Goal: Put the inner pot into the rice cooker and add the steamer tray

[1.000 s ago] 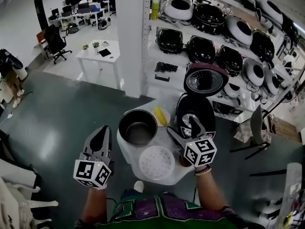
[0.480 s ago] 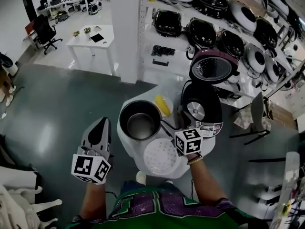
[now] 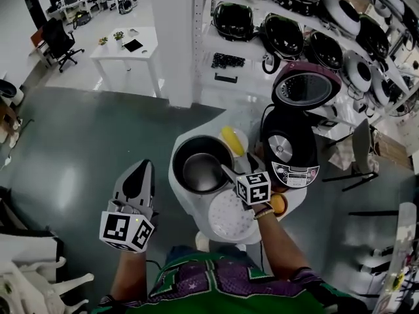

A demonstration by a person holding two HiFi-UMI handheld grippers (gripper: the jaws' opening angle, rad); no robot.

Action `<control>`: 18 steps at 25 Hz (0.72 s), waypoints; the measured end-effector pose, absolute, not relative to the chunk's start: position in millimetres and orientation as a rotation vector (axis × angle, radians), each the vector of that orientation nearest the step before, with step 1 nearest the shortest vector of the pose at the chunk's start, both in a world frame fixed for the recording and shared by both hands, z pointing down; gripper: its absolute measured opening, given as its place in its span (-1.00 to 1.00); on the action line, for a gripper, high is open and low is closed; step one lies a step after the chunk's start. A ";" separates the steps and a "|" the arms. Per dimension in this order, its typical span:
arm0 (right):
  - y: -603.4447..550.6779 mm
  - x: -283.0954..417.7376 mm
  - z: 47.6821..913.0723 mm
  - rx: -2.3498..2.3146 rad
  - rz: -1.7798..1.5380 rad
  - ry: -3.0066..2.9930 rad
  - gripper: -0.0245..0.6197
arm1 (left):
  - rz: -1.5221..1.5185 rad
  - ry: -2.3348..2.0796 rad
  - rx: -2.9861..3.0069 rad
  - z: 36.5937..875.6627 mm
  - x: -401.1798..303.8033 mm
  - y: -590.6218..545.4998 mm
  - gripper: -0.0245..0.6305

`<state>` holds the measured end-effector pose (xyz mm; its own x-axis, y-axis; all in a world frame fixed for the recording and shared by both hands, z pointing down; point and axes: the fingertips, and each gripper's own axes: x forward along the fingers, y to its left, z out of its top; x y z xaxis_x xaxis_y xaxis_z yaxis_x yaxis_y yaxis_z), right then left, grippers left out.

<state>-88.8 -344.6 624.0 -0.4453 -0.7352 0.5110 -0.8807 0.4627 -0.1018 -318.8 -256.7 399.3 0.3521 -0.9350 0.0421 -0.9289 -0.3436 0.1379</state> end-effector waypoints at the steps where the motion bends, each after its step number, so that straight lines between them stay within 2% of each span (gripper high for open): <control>1: -348.4 -89.9 631.9 1.354 0.508 -2.305 0.39 | -0.063 -1.715 2.463 400.4 -322.2 -260.2 -0.86; 18: -384.4 -97.0 716.0 1.325 0.626 -2.173 0.31 | 0.005 -1.707 2.433 426.1 -346.5 -302.0 -0.86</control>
<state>-97.0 -384.4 716.0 -0.3902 -0.6642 0.6376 -0.9016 0.4162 -0.1182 -346.5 -302.0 426.1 0.3452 -0.9332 0.0996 -0.9338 -0.3308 0.1364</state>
